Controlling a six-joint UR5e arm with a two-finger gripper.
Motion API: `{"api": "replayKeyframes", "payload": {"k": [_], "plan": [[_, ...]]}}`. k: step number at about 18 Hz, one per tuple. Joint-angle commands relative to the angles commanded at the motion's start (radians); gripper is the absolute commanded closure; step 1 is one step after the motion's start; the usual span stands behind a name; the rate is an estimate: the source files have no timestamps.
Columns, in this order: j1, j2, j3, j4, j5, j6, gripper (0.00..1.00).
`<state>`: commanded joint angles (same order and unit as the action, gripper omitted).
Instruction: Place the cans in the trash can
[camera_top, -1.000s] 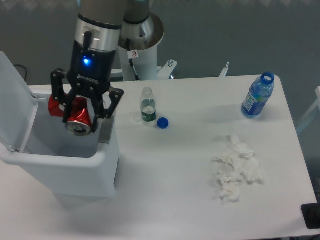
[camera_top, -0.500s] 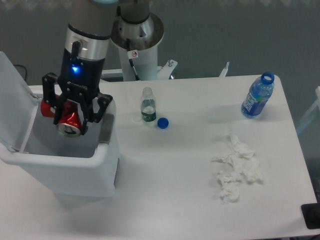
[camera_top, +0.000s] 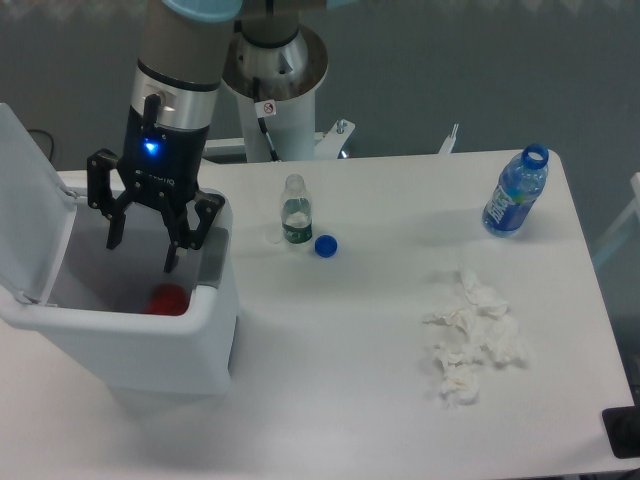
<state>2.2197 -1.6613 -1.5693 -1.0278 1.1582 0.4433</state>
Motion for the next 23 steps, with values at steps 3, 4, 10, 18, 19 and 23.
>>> {"api": "replayKeyframes", "payload": {"k": [3,4,10,18,19,23], "plan": [[0.011,0.002,0.002,-0.002,0.005,0.086,0.0],[0.02,0.003,0.0,-0.002,0.009,0.115,0.0],[0.138,0.008,0.012,-0.003,0.092,0.186,0.0],[0.235,-0.011,0.021,-0.005,0.288,0.589,0.0],[0.236,-0.012,0.022,-0.003,0.317,0.621,0.0],[0.252,-0.015,0.032,-0.003,0.341,0.709,0.0]]}}
